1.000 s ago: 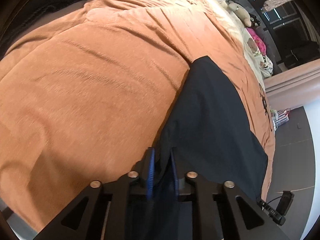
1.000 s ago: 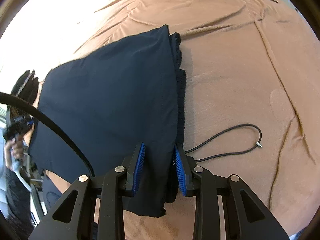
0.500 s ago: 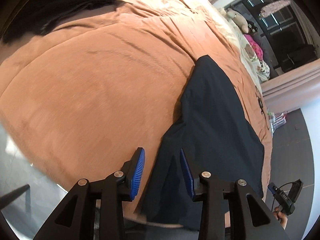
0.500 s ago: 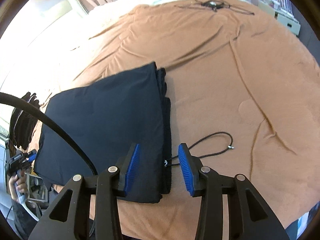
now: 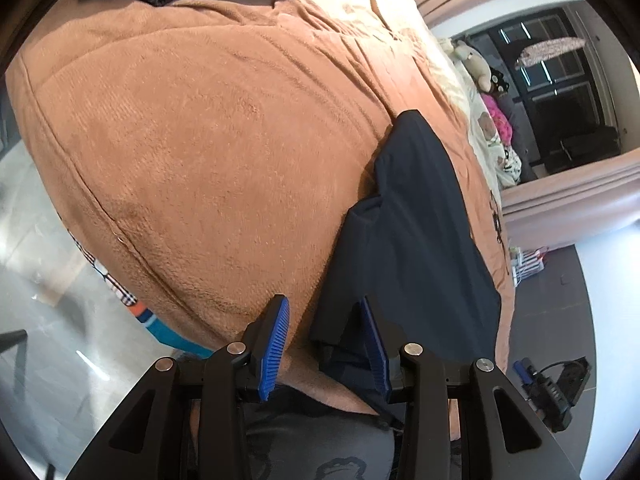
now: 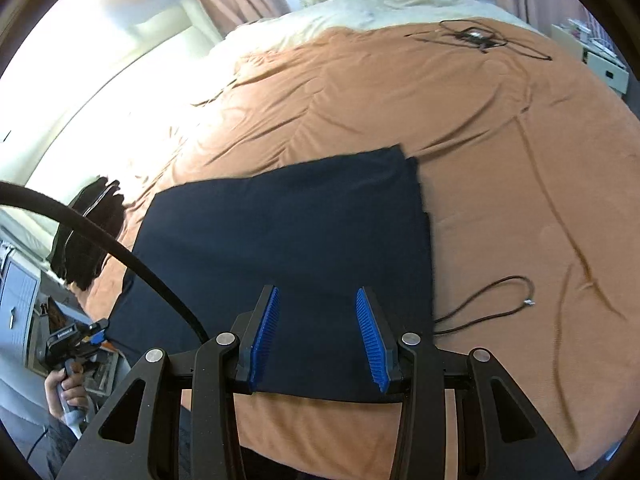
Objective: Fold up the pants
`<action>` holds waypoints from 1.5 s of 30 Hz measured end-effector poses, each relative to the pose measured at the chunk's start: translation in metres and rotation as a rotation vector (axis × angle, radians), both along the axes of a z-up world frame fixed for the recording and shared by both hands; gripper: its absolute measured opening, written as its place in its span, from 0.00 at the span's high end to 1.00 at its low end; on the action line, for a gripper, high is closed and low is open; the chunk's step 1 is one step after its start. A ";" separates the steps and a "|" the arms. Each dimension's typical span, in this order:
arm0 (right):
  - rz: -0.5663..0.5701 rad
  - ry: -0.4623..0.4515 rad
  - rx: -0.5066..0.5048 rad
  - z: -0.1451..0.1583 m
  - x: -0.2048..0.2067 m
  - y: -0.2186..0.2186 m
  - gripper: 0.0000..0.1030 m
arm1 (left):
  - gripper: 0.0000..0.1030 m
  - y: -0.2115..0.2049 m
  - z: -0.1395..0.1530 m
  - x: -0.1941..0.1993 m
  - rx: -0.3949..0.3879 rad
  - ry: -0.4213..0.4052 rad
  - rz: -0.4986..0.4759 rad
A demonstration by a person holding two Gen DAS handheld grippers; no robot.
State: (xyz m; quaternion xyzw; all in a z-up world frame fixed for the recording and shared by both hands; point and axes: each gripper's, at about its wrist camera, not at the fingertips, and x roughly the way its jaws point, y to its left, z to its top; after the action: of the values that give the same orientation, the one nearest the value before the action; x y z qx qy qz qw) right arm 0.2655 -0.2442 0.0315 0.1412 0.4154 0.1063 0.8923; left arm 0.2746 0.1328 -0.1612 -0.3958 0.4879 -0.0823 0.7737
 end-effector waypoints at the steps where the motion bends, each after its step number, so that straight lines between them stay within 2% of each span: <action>1: 0.006 0.007 0.000 -0.002 0.003 0.001 0.63 | 0.61 -0.001 0.000 0.002 -0.011 -0.003 0.002; 5: 0.015 0.043 0.014 -0.022 0.015 0.011 0.63 | 0.61 -0.006 -0.003 0.004 -0.064 -0.018 0.007; 7: 0.001 0.066 0.021 -0.031 0.022 0.011 0.63 | 0.61 -0.012 -0.004 0.006 -0.060 -0.021 0.003; 12: -0.105 0.134 0.062 -0.056 0.028 -0.017 0.63 | 0.61 -0.020 -0.008 0.001 -0.075 -0.036 0.039; 13: -0.117 0.133 0.072 -0.057 0.027 -0.020 0.63 | 0.64 -0.021 -0.009 -0.001 -0.080 -0.036 0.043; 14: -0.130 0.128 0.082 -0.060 0.024 -0.026 0.63 | 0.73 -0.022 -0.009 -0.002 -0.079 -0.029 0.045; 15: -0.132 0.126 0.084 -0.060 0.021 -0.027 0.63 | 0.87 -0.023 -0.010 -0.002 -0.073 -0.025 0.041; 16: -0.133 0.124 0.084 -0.062 0.019 -0.028 0.63 | 0.91 -0.025 -0.010 -0.002 -0.073 -0.024 0.032; 22: -0.169 0.123 0.012 -0.058 -0.001 -0.021 0.66 | 0.95 -0.027 -0.001 -0.013 -0.078 -0.046 0.025; 25: -0.162 0.087 -0.042 -0.044 -0.004 -0.003 0.66 | 0.95 -0.025 0.002 -0.015 -0.083 -0.054 0.026; 30: -0.038 0.042 -0.062 -0.028 0.002 0.049 0.66 | 0.95 -0.024 0.001 -0.018 -0.106 -0.056 0.038; 38: 0.129 0.064 -0.054 -0.035 0.028 0.142 0.66 | 0.95 -0.023 -0.003 -0.018 -0.094 -0.050 0.022; 45: 0.182 0.029 -0.078 -0.044 0.043 0.186 0.69 | 0.95 -0.021 -0.005 -0.020 -0.126 -0.057 0.031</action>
State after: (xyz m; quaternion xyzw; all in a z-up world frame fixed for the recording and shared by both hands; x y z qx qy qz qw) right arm 0.3081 -0.0584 -0.0130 0.0698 0.4433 0.1688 0.8776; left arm 0.2546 0.1114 -0.1658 -0.4486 0.4532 -0.1119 0.7621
